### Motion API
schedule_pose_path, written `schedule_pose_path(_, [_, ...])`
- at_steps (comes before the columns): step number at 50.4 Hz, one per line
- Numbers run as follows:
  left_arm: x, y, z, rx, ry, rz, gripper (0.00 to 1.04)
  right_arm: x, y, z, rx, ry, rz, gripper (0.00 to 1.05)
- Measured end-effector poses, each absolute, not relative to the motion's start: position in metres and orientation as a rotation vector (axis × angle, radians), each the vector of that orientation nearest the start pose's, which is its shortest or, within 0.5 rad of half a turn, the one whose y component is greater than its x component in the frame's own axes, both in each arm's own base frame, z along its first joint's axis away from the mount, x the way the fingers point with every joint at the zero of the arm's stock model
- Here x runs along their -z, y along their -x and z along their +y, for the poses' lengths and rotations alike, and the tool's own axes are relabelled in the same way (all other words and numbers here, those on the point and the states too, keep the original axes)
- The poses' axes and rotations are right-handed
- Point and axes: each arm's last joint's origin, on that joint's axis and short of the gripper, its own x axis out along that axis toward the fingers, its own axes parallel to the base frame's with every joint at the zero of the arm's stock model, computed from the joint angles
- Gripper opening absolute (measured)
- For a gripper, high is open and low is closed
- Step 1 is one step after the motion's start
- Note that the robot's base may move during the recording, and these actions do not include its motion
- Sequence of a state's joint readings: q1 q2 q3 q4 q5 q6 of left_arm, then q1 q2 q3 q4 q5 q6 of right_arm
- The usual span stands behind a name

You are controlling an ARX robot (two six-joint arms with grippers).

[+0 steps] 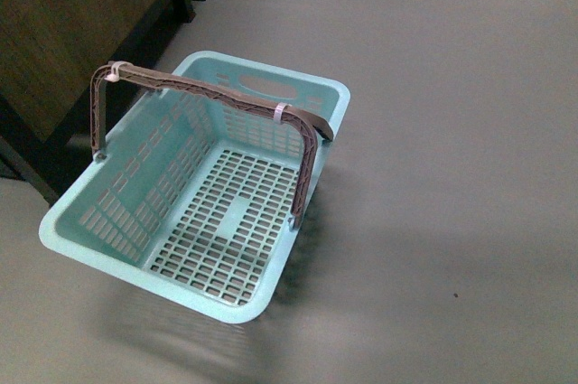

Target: Pick lemon and mango into basket

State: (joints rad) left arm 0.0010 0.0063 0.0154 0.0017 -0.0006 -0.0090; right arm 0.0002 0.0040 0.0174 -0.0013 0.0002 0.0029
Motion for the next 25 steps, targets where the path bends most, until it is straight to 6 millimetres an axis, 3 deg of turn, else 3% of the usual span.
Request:
schedule_pose_path(20, [-0.1683, -0.0972, 0.0001, 0.0, 0.014, -0.008, 0.98, -0.169, -0.0969, 0.0, 0.0, -0.003, -0.012, 0.96])
schedule_pose_path(25, [-0.1685, -0.104, 0.0012, -0.001, 0.314, 0.332, 0.98, -0.169, -0.0969, 0.0, 0.0, -0.003, -0.012, 0.96])
